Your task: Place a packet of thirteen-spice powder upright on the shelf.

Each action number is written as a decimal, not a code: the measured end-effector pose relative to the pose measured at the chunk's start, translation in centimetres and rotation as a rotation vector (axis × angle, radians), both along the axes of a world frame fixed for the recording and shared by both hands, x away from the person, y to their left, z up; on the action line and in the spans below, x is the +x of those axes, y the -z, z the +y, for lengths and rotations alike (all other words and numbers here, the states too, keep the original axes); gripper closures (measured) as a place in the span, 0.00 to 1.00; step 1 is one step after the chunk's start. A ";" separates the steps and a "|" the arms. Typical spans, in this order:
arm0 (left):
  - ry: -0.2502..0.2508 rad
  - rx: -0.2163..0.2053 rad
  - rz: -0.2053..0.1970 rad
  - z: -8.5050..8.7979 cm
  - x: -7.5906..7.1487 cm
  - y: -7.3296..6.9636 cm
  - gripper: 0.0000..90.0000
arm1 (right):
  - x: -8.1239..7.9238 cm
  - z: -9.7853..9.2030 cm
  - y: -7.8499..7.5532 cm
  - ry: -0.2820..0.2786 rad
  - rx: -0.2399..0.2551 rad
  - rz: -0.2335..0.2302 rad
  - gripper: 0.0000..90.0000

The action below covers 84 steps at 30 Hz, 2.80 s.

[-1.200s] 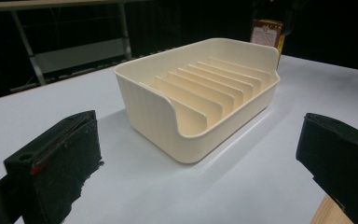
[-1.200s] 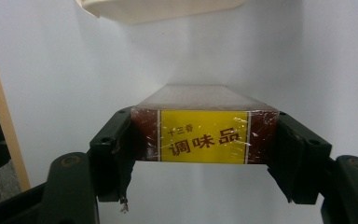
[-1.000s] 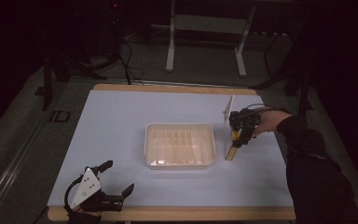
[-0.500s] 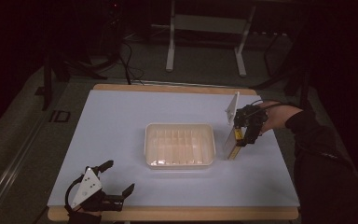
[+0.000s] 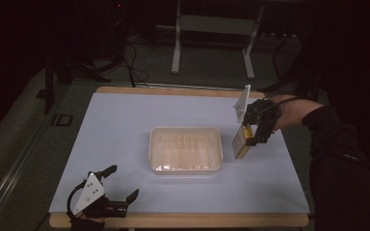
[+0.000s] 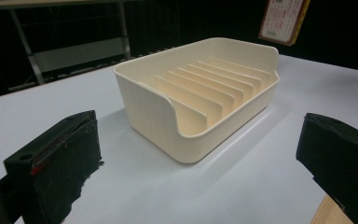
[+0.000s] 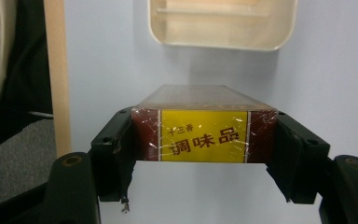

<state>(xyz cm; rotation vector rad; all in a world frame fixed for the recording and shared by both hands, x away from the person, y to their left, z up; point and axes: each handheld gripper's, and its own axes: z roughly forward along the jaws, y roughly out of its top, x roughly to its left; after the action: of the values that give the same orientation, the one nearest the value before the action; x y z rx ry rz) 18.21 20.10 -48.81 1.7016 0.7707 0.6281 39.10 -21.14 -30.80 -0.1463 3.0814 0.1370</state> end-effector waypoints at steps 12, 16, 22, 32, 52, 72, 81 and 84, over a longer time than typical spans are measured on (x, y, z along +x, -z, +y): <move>0.000 0.000 -0.003 0.0 -0.1 -0.1 0.00 | -0.6 2.1 -1.9 -0.070 0.132 0.007 0.36; 0.002 0.002 -0.003 0.0 -0.1 0.0 0.00 | -0.5 3.1 -1.8 -0.072 0.160 0.007 0.36; 0.004 0.002 -0.001 0.0 0.0 0.0 0.00 | -0.3 4.6 -1.5 -0.072 0.190 0.016 0.36; 0.006 0.004 -0.003 0.0 0.0 -0.1 0.00 | 0.0 7.4 -0.6 -0.086 0.299 -0.003 0.36; 0.014 0.001 -0.003 0.0 0.0 -0.1 0.00 | 2.0 9.3 3.0 -0.038 0.414 0.033 0.36; 0.017 -0.003 -0.007 0.0 -0.1 -0.1 0.00 | 2.7 10.4 5.7 -0.007 0.346 0.062 0.36; 0.017 -0.001 -0.005 0.0 0.0 -0.1 0.00 | 3.0 11.5 7.0 0.012 0.322 0.074 0.36; 0.018 0.000 -0.005 0.0 0.0 -0.1 0.00 | 3.0 11.8 7.5 0.013 0.323 0.073 0.36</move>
<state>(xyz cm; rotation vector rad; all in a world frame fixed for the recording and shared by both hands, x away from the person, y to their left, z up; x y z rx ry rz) 18.19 20.08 -48.72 1.7042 0.7511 0.6196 42.11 -9.31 -38.27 -0.1081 3.0764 0.6467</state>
